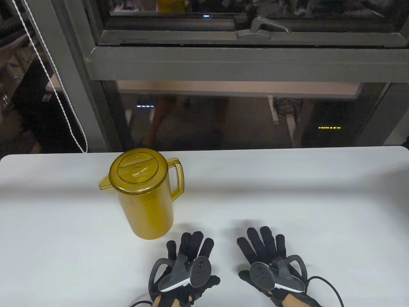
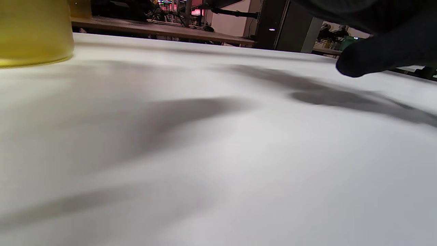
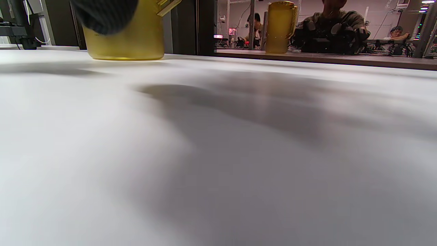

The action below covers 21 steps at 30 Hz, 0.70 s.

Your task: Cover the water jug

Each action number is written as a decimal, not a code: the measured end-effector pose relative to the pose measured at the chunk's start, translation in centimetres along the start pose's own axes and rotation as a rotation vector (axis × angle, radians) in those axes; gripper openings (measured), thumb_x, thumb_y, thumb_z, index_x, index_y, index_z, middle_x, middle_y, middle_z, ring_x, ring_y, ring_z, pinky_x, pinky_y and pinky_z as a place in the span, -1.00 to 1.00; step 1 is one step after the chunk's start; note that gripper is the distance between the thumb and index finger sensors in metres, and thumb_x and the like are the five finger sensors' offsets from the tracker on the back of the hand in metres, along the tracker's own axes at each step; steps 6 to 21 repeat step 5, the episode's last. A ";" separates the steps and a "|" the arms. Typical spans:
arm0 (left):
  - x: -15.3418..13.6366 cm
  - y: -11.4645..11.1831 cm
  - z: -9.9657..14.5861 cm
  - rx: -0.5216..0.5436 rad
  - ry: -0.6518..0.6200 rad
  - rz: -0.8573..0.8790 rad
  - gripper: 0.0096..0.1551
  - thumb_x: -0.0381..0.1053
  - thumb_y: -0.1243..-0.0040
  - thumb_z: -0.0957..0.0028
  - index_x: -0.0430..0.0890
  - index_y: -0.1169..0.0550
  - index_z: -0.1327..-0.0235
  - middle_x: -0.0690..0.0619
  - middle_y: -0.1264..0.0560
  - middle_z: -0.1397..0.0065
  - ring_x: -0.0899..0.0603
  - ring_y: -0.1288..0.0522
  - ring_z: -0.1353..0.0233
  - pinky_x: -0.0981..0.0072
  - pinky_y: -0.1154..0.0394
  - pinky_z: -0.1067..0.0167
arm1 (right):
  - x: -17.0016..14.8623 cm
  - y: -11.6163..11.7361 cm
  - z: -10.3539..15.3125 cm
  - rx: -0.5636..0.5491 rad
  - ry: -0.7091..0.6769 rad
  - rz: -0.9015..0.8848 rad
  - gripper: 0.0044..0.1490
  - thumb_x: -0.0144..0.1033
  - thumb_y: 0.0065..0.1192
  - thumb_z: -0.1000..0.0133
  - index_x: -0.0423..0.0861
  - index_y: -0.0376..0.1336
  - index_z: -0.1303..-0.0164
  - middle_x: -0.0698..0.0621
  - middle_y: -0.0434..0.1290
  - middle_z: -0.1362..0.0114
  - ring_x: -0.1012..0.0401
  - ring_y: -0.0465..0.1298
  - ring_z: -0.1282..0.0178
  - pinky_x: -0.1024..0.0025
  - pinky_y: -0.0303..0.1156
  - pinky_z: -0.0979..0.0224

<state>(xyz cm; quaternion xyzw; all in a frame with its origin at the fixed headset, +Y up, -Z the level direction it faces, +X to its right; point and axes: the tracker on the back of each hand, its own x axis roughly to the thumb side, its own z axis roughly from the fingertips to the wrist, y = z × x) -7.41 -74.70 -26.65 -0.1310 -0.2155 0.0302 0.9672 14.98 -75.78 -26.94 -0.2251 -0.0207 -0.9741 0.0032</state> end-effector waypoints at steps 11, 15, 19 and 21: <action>-0.1 0.0 0.3 0.008 0.011 -0.002 0.15 0.49 0.18 0.10 0.11 0.45 -0.41 -0.12 0.54 -0.60 -0.36 0.47 -0.60 -0.56 0.35 -0.40 | -0.1 0.0 -0.1 0.006 0.001 -0.004 0.25 0.31 0.08 -0.06 0.11 -0.57 -0.52 -0.15 -0.46 -0.72 -0.34 -0.35 -0.69 -0.52 -0.32 -0.52; -0.1 0.0 0.3 0.008 0.011 -0.002 0.15 0.49 0.18 0.10 0.11 0.45 -0.41 -0.12 0.54 -0.60 -0.36 0.47 -0.60 -0.56 0.35 -0.40 | -0.1 0.0 -0.1 0.006 0.001 -0.004 0.25 0.31 0.08 -0.06 0.11 -0.57 -0.52 -0.15 -0.46 -0.72 -0.34 -0.35 -0.69 -0.52 -0.32 -0.52; -0.1 0.0 0.3 0.008 0.011 -0.002 0.15 0.49 0.18 0.10 0.11 0.45 -0.41 -0.12 0.54 -0.60 -0.36 0.47 -0.60 -0.56 0.35 -0.40 | -0.1 0.0 -0.1 0.006 0.001 -0.004 0.25 0.31 0.08 -0.06 0.11 -0.57 -0.52 -0.15 -0.46 -0.72 -0.34 -0.35 -0.69 -0.52 -0.32 -0.52; -0.1 0.0 0.3 0.008 0.011 -0.002 0.15 0.49 0.18 0.10 0.11 0.45 -0.41 -0.12 0.54 -0.60 -0.36 0.47 -0.60 -0.56 0.35 -0.40 | -0.1 0.0 -0.1 0.006 0.001 -0.004 0.25 0.31 0.08 -0.06 0.11 -0.57 -0.52 -0.15 -0.46 -0.72 -0.34 -0.35 -0.69 -0.52 -0.32 -0.52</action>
